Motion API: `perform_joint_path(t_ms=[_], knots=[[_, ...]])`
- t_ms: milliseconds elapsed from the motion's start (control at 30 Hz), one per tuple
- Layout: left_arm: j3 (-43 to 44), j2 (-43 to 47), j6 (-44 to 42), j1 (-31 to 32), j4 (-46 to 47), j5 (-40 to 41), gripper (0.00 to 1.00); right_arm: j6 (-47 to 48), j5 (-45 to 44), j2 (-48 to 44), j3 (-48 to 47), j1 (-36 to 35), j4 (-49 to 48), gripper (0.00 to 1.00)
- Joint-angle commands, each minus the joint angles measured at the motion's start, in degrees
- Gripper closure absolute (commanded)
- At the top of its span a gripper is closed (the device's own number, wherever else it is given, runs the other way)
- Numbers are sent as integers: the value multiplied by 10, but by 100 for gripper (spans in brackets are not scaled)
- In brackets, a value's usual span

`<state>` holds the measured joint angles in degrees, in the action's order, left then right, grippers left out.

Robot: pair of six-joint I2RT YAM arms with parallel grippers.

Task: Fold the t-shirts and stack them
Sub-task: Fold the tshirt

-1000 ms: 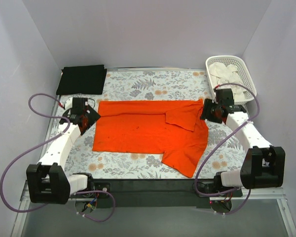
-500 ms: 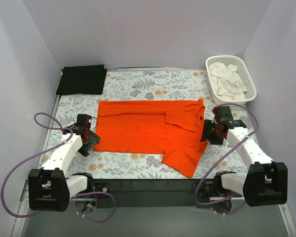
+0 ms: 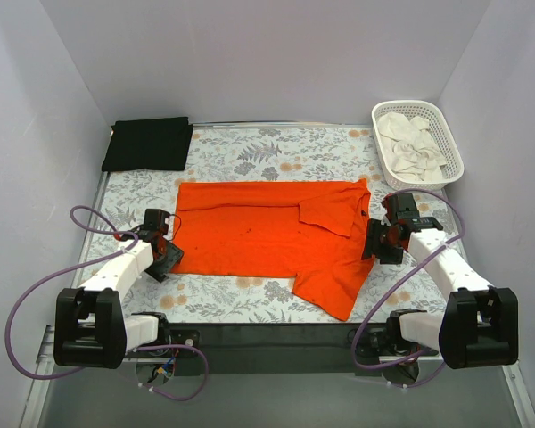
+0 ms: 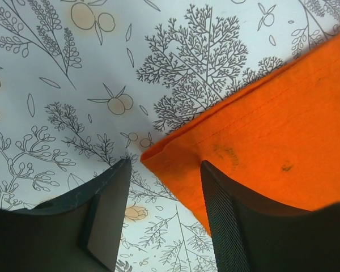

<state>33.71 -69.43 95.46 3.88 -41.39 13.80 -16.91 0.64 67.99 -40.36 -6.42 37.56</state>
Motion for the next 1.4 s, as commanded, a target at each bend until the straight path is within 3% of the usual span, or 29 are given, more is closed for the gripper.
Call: perform_joint_path(t_ms=[0,100,233,400,867,1367], knots=[[-24,-11,15,5,44,3,51,5,10,5,6,-2,-3,49],[-29,-19,15,8,45,3,55,2,16,3,9,-1,-2,49],[-33,-23,14,10,40,1,69,-6,17,0,17,-1,4,49],[-22,-11,10,10,14,-1,100,-19,22,3,31,-2,12,49],[2,19,11,10,-20,-10,100,-70,36,-16,62,-1,-18,55],[9,26,9,10,-27,-1,100,-79,54,-16,82,9,-35,71]])
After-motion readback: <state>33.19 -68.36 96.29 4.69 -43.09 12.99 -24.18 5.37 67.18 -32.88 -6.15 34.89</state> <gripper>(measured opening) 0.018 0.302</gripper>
